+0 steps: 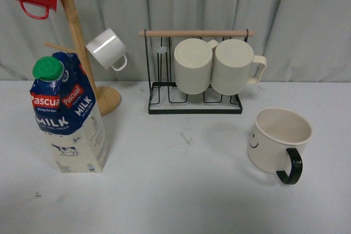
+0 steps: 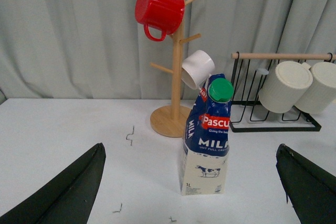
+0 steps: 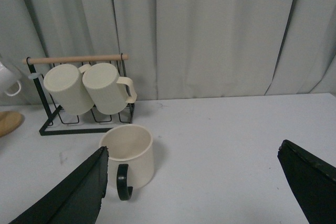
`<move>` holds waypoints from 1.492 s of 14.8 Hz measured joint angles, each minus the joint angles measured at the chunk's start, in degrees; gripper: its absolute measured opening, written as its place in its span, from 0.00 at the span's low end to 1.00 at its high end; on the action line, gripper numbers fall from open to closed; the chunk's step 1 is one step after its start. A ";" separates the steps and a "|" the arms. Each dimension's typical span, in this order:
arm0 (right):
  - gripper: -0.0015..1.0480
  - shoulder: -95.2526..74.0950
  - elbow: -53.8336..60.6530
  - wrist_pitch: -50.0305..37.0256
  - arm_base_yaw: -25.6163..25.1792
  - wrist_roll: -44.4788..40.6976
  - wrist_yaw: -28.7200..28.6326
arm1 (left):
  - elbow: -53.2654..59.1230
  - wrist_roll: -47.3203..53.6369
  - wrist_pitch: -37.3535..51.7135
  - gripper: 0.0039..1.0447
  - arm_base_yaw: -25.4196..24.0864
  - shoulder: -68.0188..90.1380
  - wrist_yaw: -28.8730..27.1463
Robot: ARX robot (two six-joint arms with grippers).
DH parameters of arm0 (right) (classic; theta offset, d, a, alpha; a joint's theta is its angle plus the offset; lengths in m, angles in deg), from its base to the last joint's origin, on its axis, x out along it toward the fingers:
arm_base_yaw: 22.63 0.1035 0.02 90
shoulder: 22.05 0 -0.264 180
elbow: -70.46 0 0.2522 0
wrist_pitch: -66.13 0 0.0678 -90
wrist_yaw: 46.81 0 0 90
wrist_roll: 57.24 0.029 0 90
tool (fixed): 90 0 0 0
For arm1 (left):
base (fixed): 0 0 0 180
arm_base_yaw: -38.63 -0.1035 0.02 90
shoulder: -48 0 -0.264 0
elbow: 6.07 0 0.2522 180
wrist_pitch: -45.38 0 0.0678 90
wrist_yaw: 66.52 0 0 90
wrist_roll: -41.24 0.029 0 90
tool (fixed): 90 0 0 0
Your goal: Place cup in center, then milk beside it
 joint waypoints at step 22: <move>0.94 -106.64 -53.90 -5.77 6.40 25.86 4.39 | 0.00 0.02 0.02 0.94 -0.02 0.00 -0.02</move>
